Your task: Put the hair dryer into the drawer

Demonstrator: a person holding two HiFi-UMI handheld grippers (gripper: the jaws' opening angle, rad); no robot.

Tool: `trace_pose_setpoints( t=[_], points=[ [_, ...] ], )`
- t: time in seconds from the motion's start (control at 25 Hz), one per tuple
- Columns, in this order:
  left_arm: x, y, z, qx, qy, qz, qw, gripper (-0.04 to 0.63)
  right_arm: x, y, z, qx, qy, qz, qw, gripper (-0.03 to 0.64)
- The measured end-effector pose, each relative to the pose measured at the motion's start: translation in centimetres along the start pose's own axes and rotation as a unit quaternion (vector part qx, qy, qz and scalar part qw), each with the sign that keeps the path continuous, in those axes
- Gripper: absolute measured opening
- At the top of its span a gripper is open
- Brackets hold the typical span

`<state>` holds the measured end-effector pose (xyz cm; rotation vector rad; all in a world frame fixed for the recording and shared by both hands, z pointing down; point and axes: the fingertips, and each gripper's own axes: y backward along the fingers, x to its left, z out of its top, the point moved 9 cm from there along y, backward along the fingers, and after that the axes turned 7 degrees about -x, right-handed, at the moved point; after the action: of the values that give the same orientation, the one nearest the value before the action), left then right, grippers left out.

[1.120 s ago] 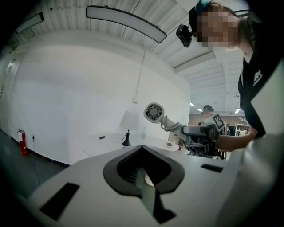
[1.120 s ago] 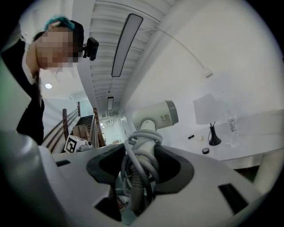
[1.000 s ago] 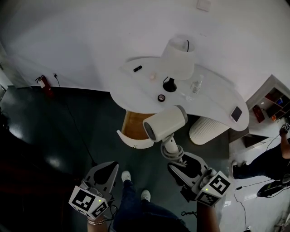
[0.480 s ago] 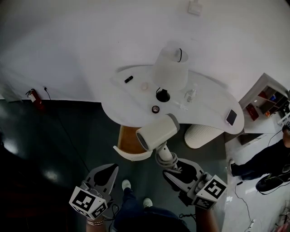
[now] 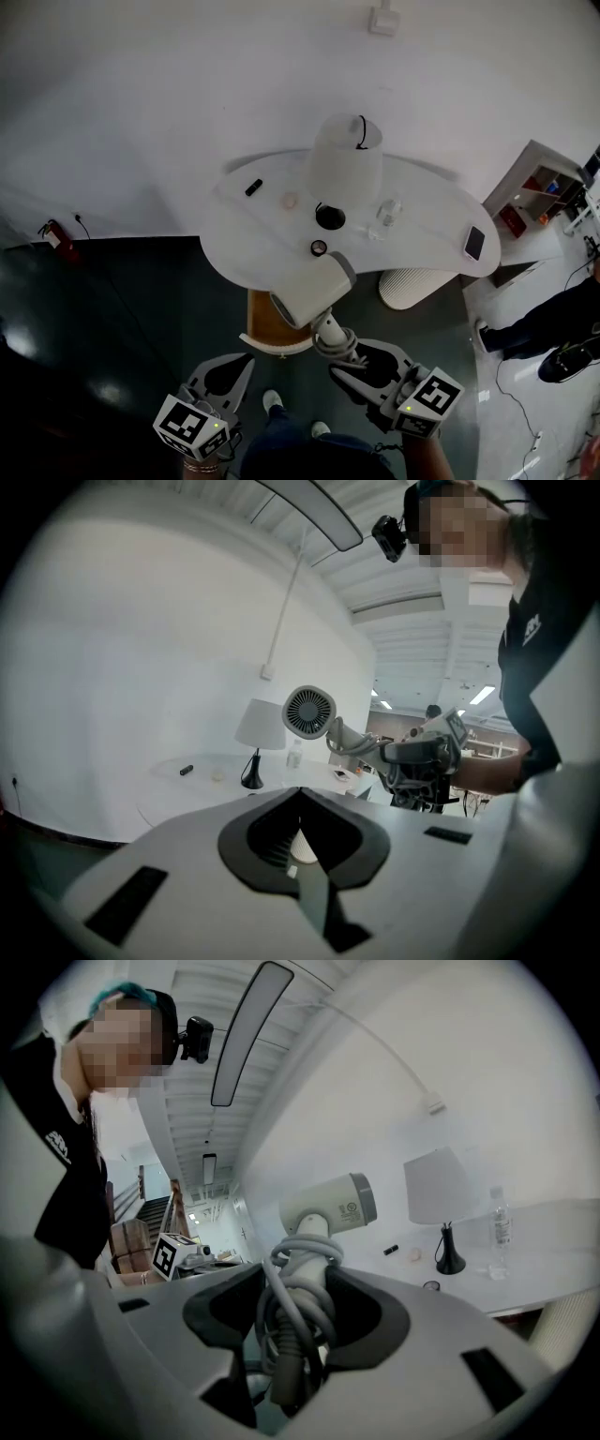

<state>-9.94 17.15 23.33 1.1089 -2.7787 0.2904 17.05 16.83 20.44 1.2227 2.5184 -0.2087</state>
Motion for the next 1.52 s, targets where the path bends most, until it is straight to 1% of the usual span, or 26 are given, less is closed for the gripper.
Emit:
trace_pose_setpoints(
  t=[0.12, 0.28, 0.64, 0.8, 0.92, 1.08, 1.24, 1.52],
  points=[
    [1.5, -0.6, 0.2, 0.004, 0.0, -0.01, 0.9999, 0.015, -0.1, -1.2, -0.2, -0.001, -0.001, -0.006, 1.0, 0.219],
    [3.2, -1.0, 0.4, 0.008, -0.001, -0.026, 0.9996, 0.015, -0.4, -2.3, -1.4, 0.039, 0.008, -0.022, 0.999, 0.218],
    [6.2, -0.4, 0.0, 0.015, 0.009, -0.026, 0.9995, 0.015, -0.1, -4.7, -3.5, 0.084, 0.006, -0.029, 0.996, 0.218],
    [7.2, -0.1, -0.6, 0.02, 0.016, -0.026, 0.9993, 0.015, 0.3, -5.4, -4.5, 0.114, 0.009, -0.024, 0.993, 0.218],
    [7.9, 0.0, -0.7, 0.019, 0.021, -0.028, 0.9992, 0.015, 0.2, -5.5, -5.6, 0.129, -0.006, -0.04, 0.991, 0.218],
    [8.7, 0.2, -1.0, 0.022, 0.026, -0.034, 0.9988, 0.015, 0.7, -6.3, -6.3, 0.149, -0.013, -0.031, 0.988, 0.218],
    [9.4, 0.2, -1.4, 0.027, 0.032, -0.04, 0.9983, 0.015, 0.6, -6.7, -7.4, 0.164, -0.016, -0.041, 0.985, 0.218],
    [10.5, 0.3, -2.1, 0.038, 0.04, -0.057, 0.9969, 0.015, 0.6, -7.9, -9.0, 0.21, -0.024, -0.054, 0.976, 0.218]
  ],
)
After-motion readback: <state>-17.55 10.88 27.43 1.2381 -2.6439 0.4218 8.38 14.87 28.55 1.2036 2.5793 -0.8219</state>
